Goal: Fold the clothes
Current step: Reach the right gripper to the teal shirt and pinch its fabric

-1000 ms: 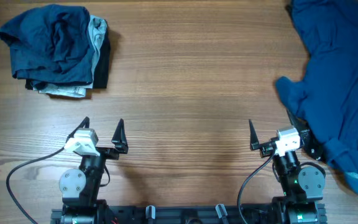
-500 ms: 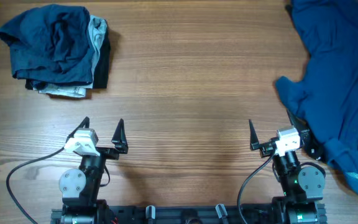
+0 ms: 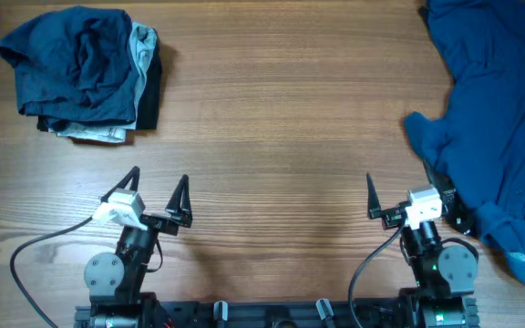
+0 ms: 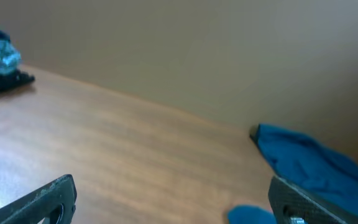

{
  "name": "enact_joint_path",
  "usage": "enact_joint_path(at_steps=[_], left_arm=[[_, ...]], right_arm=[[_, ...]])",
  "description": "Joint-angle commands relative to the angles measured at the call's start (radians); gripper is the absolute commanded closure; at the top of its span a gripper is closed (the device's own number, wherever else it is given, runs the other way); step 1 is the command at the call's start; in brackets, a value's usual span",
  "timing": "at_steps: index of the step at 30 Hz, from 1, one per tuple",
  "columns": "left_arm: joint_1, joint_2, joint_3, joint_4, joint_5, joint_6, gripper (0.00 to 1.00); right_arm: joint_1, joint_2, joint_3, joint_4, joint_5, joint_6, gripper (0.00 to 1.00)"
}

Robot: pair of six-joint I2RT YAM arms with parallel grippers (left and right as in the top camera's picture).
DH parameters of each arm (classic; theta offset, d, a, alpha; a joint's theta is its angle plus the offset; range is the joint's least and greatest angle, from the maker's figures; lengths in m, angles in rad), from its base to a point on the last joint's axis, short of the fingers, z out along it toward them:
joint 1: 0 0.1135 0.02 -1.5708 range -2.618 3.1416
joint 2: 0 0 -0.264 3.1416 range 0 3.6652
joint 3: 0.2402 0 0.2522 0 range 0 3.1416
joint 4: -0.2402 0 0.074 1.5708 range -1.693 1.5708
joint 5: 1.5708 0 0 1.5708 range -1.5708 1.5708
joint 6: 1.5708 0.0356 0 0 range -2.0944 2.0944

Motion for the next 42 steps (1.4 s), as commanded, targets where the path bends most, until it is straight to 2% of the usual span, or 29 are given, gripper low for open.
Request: enact_joint_path(at_steps=[1,4,9,12,17,25,27,29,33,34,38,42], left_arm=[[0.005,0.021,0.074,-0.055,0.066,-0.095,0.0],[0.005,0.187,0.273,-0.152,0.063,-0.088,0.0],[0.005,0.6,0.668,-0.403,0.077,-0.087,0.0],[0.005,0.829,0.875,-0.491,0.135,-0.088,0.0],[0.005,0.932,0.901,-0.49,0.157,-0.089,0.0],[-0.016,0.991,0.901,-0.481,0.16,-0.058,0.0],[-0.048,1.046,0.901,-0.481,0.16,-0.058,0.0],[-0.098,1.116,0.901,-0.464,0.159,-0.059,0.0],[-0.187,1.216,0.916,-0.409,0.12,-0.082,0.0],[-0.207,1.225,0.93,-0.409,0.076,-0.092,0.01],[-0.299,1.232,0.958,-0.416,-0.085,-0.145,0.0],[-0.361,1.233,0.958,-0.414,-0.119,-0.144,0.0]], right_arm=[[-0.006,0.001,0.002,0.092,-0.001,0.078,0.0],[-0.006,0.017,0.09,0.099,-0.002,0.22,0.0],[-0.006,0.245,0.356,0.01,-0.051,0.219,0.0],[-0.006,0.536,0.634,-0.211,-0.151,0.218,0.0],[-0.006,0.943,1.095,-0.724,-0.232,0.203,0.0],[-0.006,1.251,1.125,-0.873,-0.226,0.223,0.0],[-0.009,1.279,1.126,-0.863,-0.188,0.274,0.0],[-0.031,1.276,1.149,-0.871,-0.18,0.244,0.0],[-0.224,1.277,1.318,-0.924,-0.07,0.245,0.01],[-0.275,1.277,1.331,-0.935,-0.054,0.25,0.0],[-0.501,1.341,1.327,-1.068,0.026,0.443,0.02],[-0.583,1.484,1.327,-1.069,0.031,0.482,0.03]])
